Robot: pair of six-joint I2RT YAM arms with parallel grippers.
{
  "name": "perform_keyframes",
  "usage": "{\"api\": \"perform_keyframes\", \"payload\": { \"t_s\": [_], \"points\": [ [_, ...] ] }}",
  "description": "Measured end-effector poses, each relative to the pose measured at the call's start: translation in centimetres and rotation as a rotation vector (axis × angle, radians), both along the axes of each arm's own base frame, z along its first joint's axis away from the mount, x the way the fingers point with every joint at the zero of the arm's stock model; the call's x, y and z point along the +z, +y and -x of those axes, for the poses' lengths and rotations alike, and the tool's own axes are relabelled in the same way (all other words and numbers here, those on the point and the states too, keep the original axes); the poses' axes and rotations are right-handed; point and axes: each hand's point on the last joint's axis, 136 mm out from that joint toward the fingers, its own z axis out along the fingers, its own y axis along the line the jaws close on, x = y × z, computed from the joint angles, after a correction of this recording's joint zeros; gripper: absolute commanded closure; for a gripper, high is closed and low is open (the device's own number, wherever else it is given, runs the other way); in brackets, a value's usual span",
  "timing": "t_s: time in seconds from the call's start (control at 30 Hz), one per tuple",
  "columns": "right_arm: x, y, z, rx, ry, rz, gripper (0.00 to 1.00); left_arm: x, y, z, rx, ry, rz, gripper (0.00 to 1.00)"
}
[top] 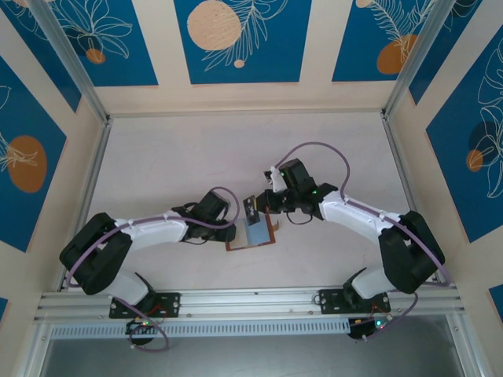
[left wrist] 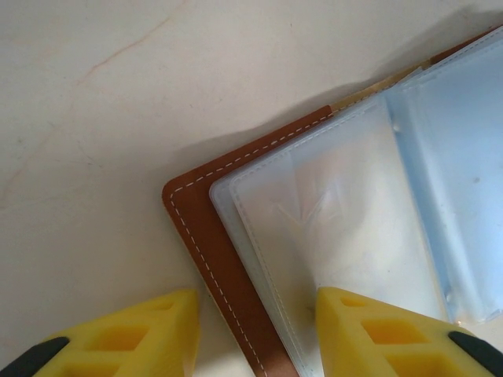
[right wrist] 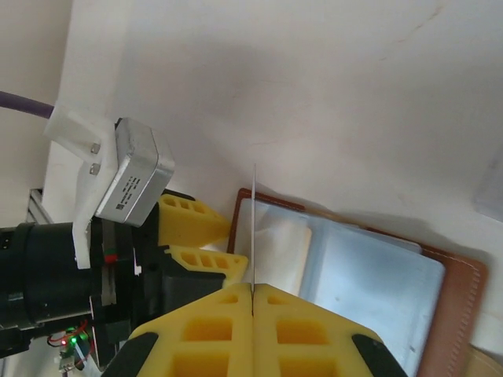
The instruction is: Put the credit cards into the card holder
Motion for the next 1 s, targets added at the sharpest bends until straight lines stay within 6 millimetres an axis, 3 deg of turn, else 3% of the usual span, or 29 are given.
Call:
{"api": "perform_keyframes", "payload": {
  "t_s": [0.4, 0.73, 1.0],
  "points": [
    [-5.9, 0.1, 1.7, -0.056, 0.033, -0.065, 1.00, -0.1, 0.0, 0.0, -0.003, -0.001, -0.001, 0.58],
    [-5.6, 0.4, 0.4, -0.104, -0.010, -0.101, 1.00, -0.1, 0.0, 0.0, -0.004, 0.000, -0.002, 0.58],
    [-6.1, 0.1, 0.5, -0.116, -0.027, -0.095, 1.00, -0.1, 0.0, 0.0, -0.004, 0.000, -0.002, 0.59]
  ]
}}
